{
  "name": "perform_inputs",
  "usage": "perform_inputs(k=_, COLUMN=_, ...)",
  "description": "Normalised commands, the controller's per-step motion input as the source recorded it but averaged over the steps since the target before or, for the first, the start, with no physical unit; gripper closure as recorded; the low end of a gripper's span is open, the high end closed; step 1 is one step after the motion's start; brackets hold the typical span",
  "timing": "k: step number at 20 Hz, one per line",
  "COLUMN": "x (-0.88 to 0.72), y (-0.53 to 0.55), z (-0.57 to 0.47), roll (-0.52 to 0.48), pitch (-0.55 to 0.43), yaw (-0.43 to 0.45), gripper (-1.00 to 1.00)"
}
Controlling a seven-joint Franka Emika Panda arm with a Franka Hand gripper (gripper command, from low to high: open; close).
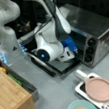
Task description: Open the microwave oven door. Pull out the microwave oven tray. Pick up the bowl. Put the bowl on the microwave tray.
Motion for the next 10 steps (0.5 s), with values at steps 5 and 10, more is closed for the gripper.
perform_inputs(k=5, x=0.07, y=-0.47, z=0.05, roll=0.012, pitch=0.026, yaw=0.097, gripper=1.0)
perform_inputs(k=10, x=0.1, y=-0.52, z=0.08, roll=0.008, pitch=0.034, yaw=0.116, gripper=1.0)
